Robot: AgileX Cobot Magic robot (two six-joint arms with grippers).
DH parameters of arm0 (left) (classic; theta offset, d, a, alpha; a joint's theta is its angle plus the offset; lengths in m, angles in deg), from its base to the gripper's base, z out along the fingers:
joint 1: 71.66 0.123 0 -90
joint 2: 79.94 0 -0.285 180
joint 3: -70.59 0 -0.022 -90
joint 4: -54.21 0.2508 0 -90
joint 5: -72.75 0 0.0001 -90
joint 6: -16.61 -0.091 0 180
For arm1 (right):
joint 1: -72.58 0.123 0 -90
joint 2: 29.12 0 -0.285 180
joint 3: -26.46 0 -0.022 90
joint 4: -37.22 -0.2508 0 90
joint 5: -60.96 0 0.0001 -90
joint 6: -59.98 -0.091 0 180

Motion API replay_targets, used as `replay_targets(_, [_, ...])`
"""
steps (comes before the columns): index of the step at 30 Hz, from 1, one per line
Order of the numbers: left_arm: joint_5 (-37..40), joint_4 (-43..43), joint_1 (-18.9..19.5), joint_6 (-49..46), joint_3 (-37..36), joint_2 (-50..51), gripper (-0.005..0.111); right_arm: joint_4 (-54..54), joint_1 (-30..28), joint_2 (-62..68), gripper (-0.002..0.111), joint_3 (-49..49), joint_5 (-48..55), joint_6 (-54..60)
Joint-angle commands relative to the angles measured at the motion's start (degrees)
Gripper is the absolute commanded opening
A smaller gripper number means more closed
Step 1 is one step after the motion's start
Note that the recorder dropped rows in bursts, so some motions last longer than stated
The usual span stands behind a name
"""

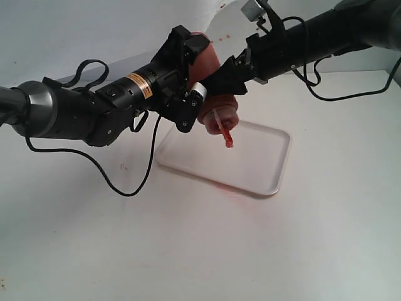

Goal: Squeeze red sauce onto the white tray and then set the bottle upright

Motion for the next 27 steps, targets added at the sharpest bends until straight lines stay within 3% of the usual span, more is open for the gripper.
replay_targets(1, [-4.93,-2.03,-0.32,-3.51,0.82,-0.75,0.0,0.11,0.25,-0.08,0.098,0.34,-4.9,0.62])
replay_targets(8, [-9.68,-2.03,-0.32,-4.98,0.82,-0.75,0.0,-0.12,0.25,0.45,0.098,0.34,-6.26,1.69])
replay_targets(23, [-9.57,-2.21,-0.32,-7.86,0.82,-0.75,0.0,-4.32,0.25,3.11,0.098,0.34,-6.84,6.52])
replay_targets(25, [-9.57,-2.21,-0.32,-8.25,0.82,-0.75,0.0,-4.42,0.38,3.11,0.096,0.34,-6.84,6.99])
replay_targets(27, [-9.57,-2.21,-0.32,-8.25,0.82,-0.75,0.0,-4.31,0.38,3.11,0.083,0.34,-6.84,7.05])
